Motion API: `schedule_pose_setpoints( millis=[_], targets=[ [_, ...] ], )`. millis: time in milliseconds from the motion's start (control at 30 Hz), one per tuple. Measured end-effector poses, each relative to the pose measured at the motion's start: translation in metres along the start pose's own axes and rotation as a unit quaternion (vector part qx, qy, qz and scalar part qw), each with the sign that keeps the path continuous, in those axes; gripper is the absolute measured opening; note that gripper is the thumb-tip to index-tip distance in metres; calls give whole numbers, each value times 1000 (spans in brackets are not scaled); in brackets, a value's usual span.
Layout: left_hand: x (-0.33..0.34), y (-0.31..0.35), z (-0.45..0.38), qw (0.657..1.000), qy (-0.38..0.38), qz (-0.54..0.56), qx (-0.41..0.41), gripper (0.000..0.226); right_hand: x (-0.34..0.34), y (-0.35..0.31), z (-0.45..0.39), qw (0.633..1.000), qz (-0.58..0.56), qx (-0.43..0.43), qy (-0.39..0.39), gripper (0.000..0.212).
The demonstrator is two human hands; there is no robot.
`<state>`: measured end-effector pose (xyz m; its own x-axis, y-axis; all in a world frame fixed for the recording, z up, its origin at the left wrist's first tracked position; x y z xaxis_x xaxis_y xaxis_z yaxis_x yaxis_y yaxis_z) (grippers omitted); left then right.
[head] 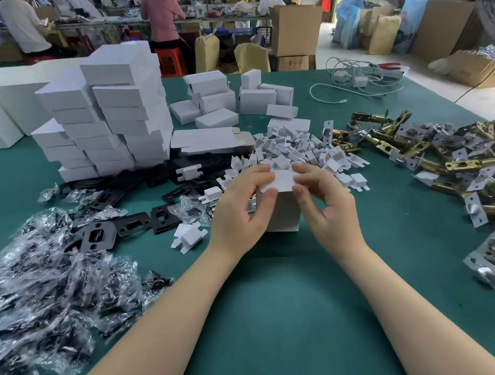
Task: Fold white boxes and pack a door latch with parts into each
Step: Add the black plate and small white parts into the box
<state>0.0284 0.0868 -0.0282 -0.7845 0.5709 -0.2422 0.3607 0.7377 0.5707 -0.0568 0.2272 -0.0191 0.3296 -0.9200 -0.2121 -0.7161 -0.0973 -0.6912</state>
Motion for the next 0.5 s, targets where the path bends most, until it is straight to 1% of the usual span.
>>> schedule_pose_setpoints(
  millis=[67,133,233,300,500],
  targets=[
    [2,1,0,1000,4,3,-1,25,0,1,0,1000,8,-3,-4,16],
    [2,3,-2,1000,11,12,-12,23,1,0,-1,1000,15,2,8,19],
    [2,9,-8,997,35,48,-58,19,2,-5,-6,999,-2,25,46,19],
    [2,12,-10,993,42,69,-85,15,3,-8,-9,998,-11,34,57,19],
    [2,13,-9,992,50,86,-80,12,3,-7,-9,998,-11,26,59,23]
  ],
)
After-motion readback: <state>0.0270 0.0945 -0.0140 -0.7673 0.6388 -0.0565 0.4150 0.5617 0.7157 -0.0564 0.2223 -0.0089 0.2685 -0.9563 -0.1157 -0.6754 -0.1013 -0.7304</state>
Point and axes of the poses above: each hand's wrist, its own z-axis away from the middle knuckle, its own x-axis out of the palm, y = z × x, the point moved 3 cm from there along -z, towards the middle knuckle, and after that the axes turned 4 degrees about y, right-handed, at the moved point
